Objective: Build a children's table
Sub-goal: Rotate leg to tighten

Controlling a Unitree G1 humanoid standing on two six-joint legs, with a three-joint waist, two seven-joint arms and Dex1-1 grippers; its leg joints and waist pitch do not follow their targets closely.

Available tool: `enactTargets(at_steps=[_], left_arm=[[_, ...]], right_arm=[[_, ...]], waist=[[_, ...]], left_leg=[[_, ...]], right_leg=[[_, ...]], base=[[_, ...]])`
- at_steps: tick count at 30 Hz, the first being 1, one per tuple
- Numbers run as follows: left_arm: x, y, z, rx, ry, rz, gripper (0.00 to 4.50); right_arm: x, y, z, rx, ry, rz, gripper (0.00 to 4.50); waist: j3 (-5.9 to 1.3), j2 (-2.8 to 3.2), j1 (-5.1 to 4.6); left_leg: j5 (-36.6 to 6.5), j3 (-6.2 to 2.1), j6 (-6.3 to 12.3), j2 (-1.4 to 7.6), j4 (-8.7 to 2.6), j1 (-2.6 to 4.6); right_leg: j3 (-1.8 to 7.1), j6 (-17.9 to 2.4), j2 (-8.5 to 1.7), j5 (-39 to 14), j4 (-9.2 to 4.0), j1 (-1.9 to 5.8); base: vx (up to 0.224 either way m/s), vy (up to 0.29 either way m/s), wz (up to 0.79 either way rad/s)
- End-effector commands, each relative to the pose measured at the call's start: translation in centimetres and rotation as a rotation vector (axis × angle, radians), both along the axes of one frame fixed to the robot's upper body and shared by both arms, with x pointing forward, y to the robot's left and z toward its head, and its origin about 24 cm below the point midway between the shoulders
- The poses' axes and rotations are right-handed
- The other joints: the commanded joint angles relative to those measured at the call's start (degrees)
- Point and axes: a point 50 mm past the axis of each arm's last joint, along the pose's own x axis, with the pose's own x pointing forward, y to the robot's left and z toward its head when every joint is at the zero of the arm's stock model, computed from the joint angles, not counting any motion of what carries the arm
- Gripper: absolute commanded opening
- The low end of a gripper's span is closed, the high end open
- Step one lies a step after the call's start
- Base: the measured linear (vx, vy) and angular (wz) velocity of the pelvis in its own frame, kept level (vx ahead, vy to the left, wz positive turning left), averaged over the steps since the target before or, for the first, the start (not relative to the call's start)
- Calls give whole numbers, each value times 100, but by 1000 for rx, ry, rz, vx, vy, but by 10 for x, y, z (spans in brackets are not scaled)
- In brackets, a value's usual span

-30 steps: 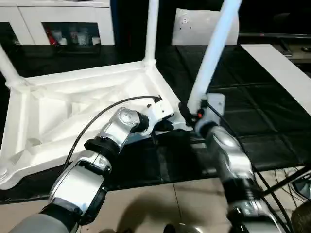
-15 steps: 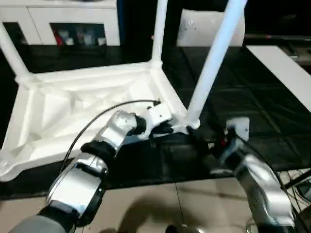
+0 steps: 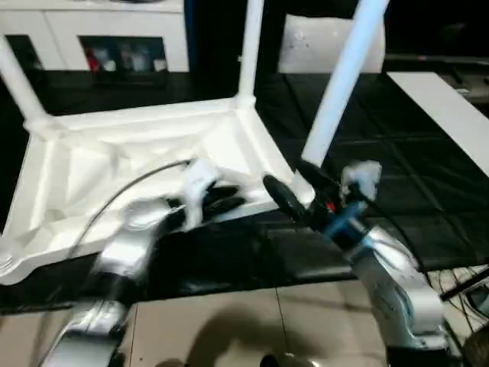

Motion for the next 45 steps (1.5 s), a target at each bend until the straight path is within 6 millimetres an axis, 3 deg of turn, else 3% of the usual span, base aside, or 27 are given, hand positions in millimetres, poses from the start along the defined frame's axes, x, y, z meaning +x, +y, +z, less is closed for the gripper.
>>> enactTargets(at_steps=[1,2,3,7,11,12,15,19,21,22,24,27,31,34,38,40,44,45], left_arm=[[-4,1,10,-12,-16,-13,183],[-13,6,13,-12,-5,-18,183],[-20,9,16,-17,8,-27,186],[-45,11,21,5,83,-99,223],[-50,19,10,138,121,-65,262],[-45,26,6,210,112,13,266],[-39,31,6,268,95,82,299],[-29,40,8,368,56,176,330],[-25,42,9,384,37,212,350],[-24,43,10,388,25,228,355],[-22,43,11,388,13,239,373],[-17,39,14,377,-43,266,399],[-15,35,17,354,-100,284,428],[-15,34,19,334,-149,315,446],[-18,33,20,278,-175,356,446],[-25,32,20,205,-173,406,446],[-41,36,16,117,-168,514,446],[-49,43,14,94,-181,611,446]], right_arm=[[5,-2,-4,-26,32,-41,450],[9,-2,-6,-46,47,-64,450],[12,-2,-7,-63,57,-72,450],[19,-5,-10,-104,87,-106,450],[26,-11,-13,-135,107,-159,450],[32,-16,-14,-148,115,-197,450],[36,-21,-13,-163,117,-231,450],[47,-37,-11,-191,115,-315,450],[51,-42,-10,-200,110,-340,450],[53,-45,-9,-204,108,-357,450],[55,-49,-7,-205,107,-374,450],[64,-64,-3,-221,100,-436,450],[73,-80,0,-242,91,-485,450],[79,-89,2,-265,81,-488,450],[81,-90,3,-282,69,-465,450],[78,-84,4,-265,57,-414,450],[66,-68,-1,-250,46,-295,450],[57,-59,-5,-240,47,-223,450]], waist=[[-338,76,-38],[-331,106,-15],[-334,98,-30],[-315,107,-42],[-274,109,-78],[-278,115,-71],[-293,122,-67],[-301,126,-51],[-317,127,-53],[-320,159,-58],[-333,146,-50],[-352,140,-40],[-369,115,-55],[-352,112,-86],[-338,120,-125],[-343,123,-152],[-323,148,-139],[-318,145,-148]], left_leg=[[-1196,11,122,128,-381,-5],[-1299,19,89,134,-364,51],[-1294,3,61,138,-381,17],[-1395,7,-11,113,-391,10],[-1662,10,-22,87,-393,34],[-1741,14,-42,72,-372,66],[-1716,6,-64,68,-361,75],[-1712,-5,-73,67,-353,70],[-1639,-16,-89,68,-351,37],[-1642,-10,-106,73,-342,57],[-1570,4,-94,58,-322,55],[-1392,-5,-101,49,-312,10],[-1204,17,5,29,-272,-16],[-1217,23,97,31,-261,-25],[-1324,16,146,42,-255,-37],[-1324,5,156,64,-255,-64],[-1289,22,291,67,-255,-55],[-1334,14,305,80,-258,-73]], right_leg=[[290,-899,-341,-1612,-401,301],[299,-877,-349,-1681,-409,261],[297,-892,-357,-1672,-382,292],[297,-812,-319,-1773,-383,292],[291,-578,-278,-2187,-449,242],[293,-456,-282,-2432,-484,221],[292,-379,-277,-2463,-492,216],[285,-443,-270,-2298,-464,211],[283,-499,-280,-2137,-434,249],[284,-543,-270,-2000,-427,235],[287,-624,-258,-1774,-401,247],[283,-659,-277,-1612,-368,304],[276,-794,-269,-1331,-339,327],[262,-827,-271,-1475,-363,317],[245,-848,-274,-1607,-382,311],[242,-916,-280,-1496,-354,342],[240,-927,-259,-1477,-385,299],[232,-896,-262,-1512,-388,324]], base=[[0,0,0],[0,0,0],[0,0,0],[0,0,0],[0,0,0],[0,0,0],[0,0,0],[0,0,0],[0,0,0],[0,0,0],[0,0,0],[0,0,0],[0,0,0],[0,0,0],[0,0,0],[0,0,0],[0,0,0],[0,0,0]])
